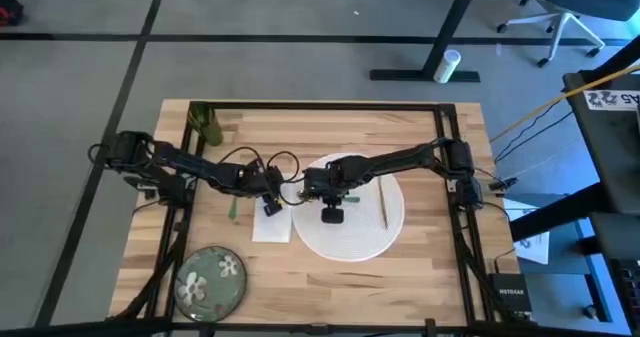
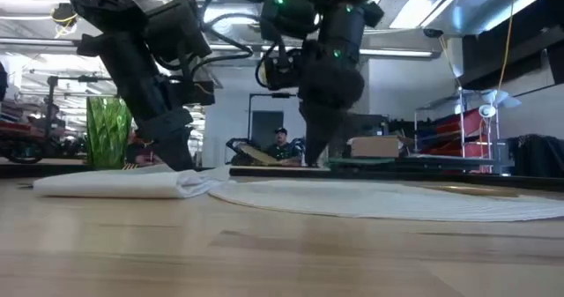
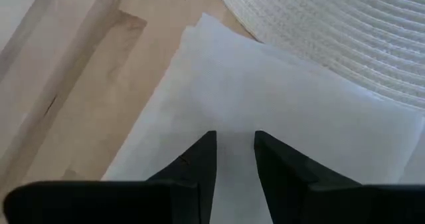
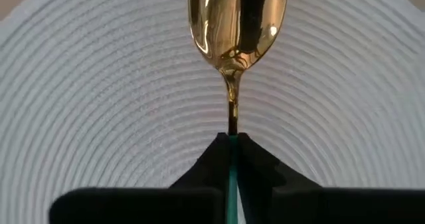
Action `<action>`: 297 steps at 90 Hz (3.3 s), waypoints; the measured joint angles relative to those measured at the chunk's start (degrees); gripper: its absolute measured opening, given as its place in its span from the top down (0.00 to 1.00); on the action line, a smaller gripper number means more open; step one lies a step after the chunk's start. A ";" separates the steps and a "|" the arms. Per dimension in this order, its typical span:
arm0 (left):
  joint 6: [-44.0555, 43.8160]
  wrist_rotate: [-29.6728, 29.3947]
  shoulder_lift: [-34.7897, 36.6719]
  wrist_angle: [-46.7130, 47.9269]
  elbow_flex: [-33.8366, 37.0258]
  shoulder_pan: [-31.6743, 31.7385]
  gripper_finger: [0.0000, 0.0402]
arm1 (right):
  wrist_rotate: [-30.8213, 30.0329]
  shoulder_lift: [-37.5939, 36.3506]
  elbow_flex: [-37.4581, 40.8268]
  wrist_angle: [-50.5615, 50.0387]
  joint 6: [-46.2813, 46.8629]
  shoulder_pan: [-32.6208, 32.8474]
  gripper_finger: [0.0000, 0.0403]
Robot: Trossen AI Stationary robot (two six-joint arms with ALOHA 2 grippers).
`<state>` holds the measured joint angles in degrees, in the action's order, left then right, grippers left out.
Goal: Set table place
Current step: Put the green spoon on the white table mat to right of the gold table knife
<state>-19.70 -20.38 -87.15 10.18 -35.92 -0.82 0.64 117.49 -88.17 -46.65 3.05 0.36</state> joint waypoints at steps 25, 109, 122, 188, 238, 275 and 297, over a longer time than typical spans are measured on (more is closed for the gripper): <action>0.13 -0.01 0.00 0.57 -0.07 0.00 0.78 | -0.42 -0.73 -4.15 -11.72 -0.29 -0.02 1.00; -0.51 0.00 0.02 0.89 -0.11 0.00 0.78 | -8.63 -31.07 19.18 -22.37 28.57 4.51 1.00; -0.91 0.00 0.02 0.84 -0.07 0.00 0.78 | -8.60 -35.60 28.52 -14.24 45.49 9.61 1.00; -3.91 0.04 0.04 1.07 -0.04 0.00 0.78 | -20.80 -35.98 43.39 -4.59 87.36 17.74 1.00; -5.86 0.04 0.04 1.02 -0.04 0.00 0.78 | -24.20 -35.87 50.63 7.68 82.93 9.37 1.00; -5.88 0.04 0.03 1.02 -0.04 -0.01 0.78 | -20.81 -35.87 52.49 10.57 84.09 9.40 1.00; -5.88 0.04 0.02 1.05 -0.04 -0.04 0.78 | -17.90 -35.87 50.91 7.77 84.74 9.42 1.00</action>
<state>-25.58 -20.34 -87.13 11.23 -35.97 -0.86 -17.25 81.62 -37.26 -38.88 87.79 9.78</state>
